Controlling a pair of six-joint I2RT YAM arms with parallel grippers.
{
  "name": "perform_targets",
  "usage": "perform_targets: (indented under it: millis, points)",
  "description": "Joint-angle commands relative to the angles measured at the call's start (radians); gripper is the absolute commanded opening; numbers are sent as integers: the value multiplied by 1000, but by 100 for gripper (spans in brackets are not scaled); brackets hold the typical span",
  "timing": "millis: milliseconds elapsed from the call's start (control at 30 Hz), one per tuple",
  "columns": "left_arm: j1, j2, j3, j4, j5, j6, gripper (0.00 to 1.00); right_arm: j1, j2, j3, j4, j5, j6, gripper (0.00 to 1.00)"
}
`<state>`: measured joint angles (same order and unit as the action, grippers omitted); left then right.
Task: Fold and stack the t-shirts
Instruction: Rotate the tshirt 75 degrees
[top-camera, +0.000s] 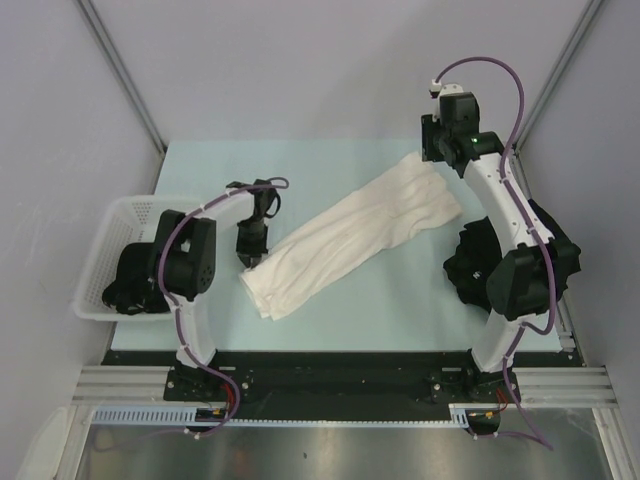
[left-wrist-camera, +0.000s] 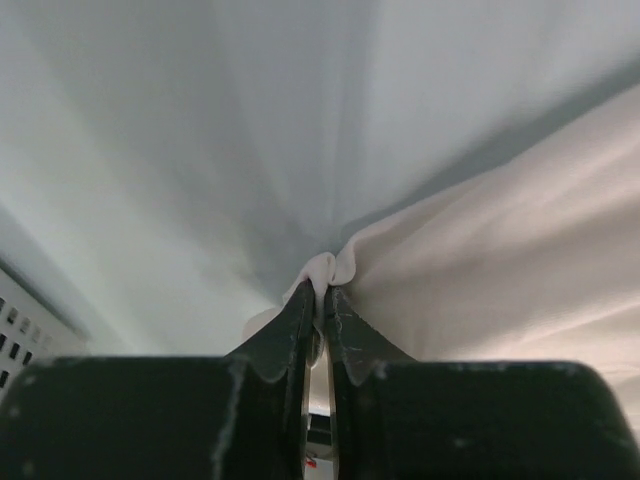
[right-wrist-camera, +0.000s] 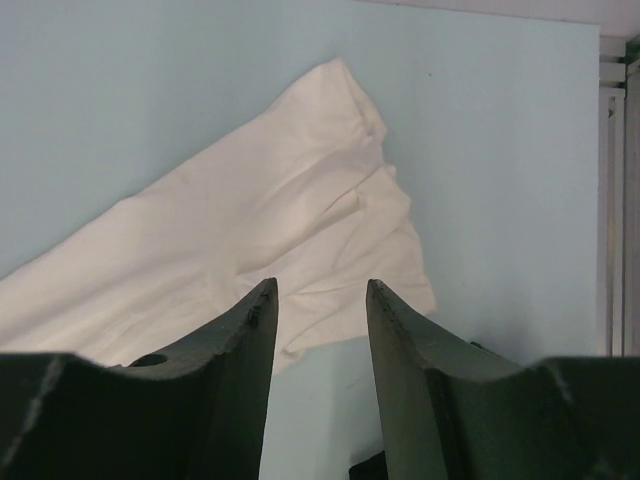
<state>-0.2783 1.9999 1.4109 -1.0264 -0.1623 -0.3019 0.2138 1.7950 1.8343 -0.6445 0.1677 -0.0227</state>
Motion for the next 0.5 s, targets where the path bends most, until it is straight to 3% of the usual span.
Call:
perform_targets:
  millis: [0, 200, 467]
  points:
    - [-91, -105, -67, -50, 4, 4, 12, 29, -48, 17, 60, 52, -16, 46]
    - [-206, -147, -99, -66, 27, -36, 12, 62, -34, 22, 43, 93, -13, 46]
    - [-262, -216, -154, -92, 0, -59, 13, 75, -31, -3, 60, 119, -3, 47]
